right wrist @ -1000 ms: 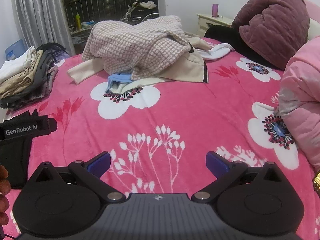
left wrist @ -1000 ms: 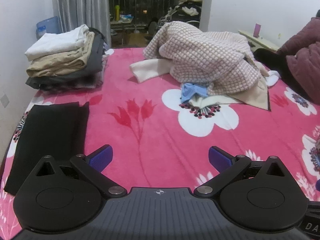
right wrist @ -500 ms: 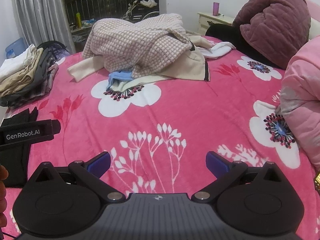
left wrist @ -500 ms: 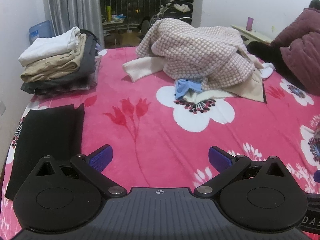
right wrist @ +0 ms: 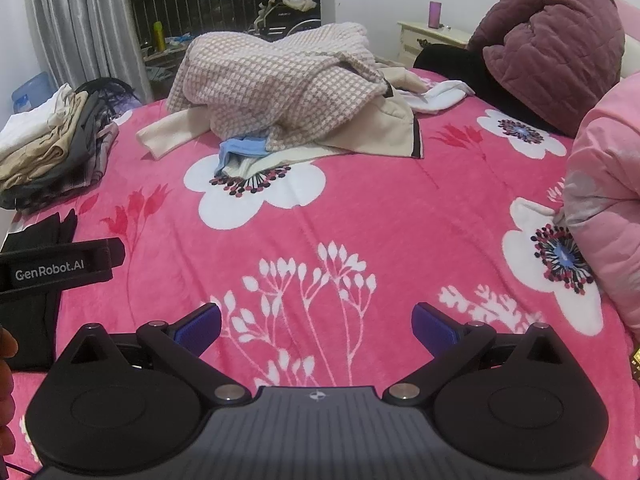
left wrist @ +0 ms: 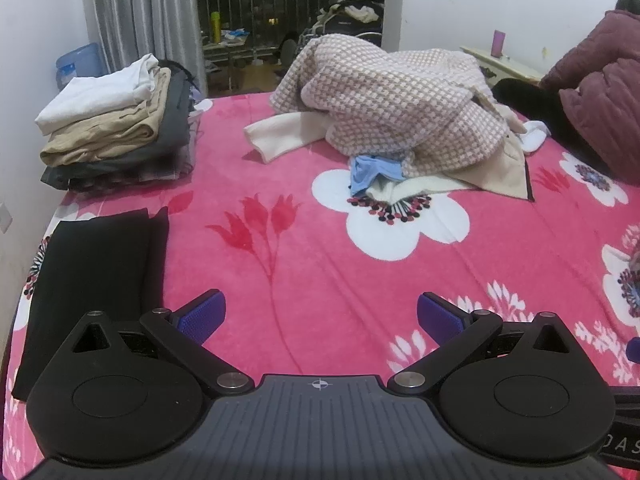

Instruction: Fold clothes

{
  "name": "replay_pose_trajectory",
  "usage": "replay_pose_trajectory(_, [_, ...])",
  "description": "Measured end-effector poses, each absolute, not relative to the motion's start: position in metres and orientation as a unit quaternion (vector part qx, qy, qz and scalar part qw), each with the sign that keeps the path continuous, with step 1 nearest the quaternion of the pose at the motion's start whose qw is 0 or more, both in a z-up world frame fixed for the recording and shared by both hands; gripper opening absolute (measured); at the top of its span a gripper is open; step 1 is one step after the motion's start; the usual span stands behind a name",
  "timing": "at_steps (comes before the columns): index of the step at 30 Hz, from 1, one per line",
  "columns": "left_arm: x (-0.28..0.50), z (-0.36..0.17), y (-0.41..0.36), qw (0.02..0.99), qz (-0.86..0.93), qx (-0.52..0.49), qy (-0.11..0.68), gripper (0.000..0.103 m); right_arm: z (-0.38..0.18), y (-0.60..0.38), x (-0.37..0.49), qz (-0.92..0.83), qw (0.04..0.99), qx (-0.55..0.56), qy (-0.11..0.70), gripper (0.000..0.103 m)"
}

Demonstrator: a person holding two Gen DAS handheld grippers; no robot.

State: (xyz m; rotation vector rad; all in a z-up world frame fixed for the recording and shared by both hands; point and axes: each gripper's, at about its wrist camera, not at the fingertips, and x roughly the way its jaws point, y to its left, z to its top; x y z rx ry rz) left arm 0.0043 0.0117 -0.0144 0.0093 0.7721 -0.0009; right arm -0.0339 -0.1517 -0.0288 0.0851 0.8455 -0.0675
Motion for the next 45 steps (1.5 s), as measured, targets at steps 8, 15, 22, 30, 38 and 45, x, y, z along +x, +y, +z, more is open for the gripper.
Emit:
replay_pose_trajectory(8, [0.004,-0.015,0.012,0.926,-0.002,0.004,0.379,0.103,-0.029,-0.149,-0.033,-0.031,0.909,0.040,0.413,0.103])
replay_pose_trajectory(15, [0.006,-0.017,0.011,0.921,-0.005,0.007,0.389,0.103,-0.030,-0.148,-0.032,-0.031,0.909,0.038,0.414,0.103])
replay_pose_trajectory(22, [0.006,-0.018,0.011,0.919,-0.016,0.007,0.393,0.103,-0.032,-0.149,-0.031,-0.029,0.908,0.039,0.416,0.103])
replay_pose_trajectory(30, [0.010,-0.021,0.005,0.924,-0.022,0.022,0.381,0.103,-0.037,-0.153,-0.025,-0.021,0.907,0.040,0.419,0.103])
replay_pose_trajectory(38, [0.061,-0.021,-0.002,0.933,-0.060,0.024,0.354,0.103,-0.035,-0.172,0.005,0.005,0.915,0.031,0.401,0.103])
replay_pose_trajectory(45, [0.130,-0.022,-0.015,0.955,-0.065,0.063,0.283,0.103,-0.029,-0.211,0.064,0.016,0.930,0.045,0.365,0.103])
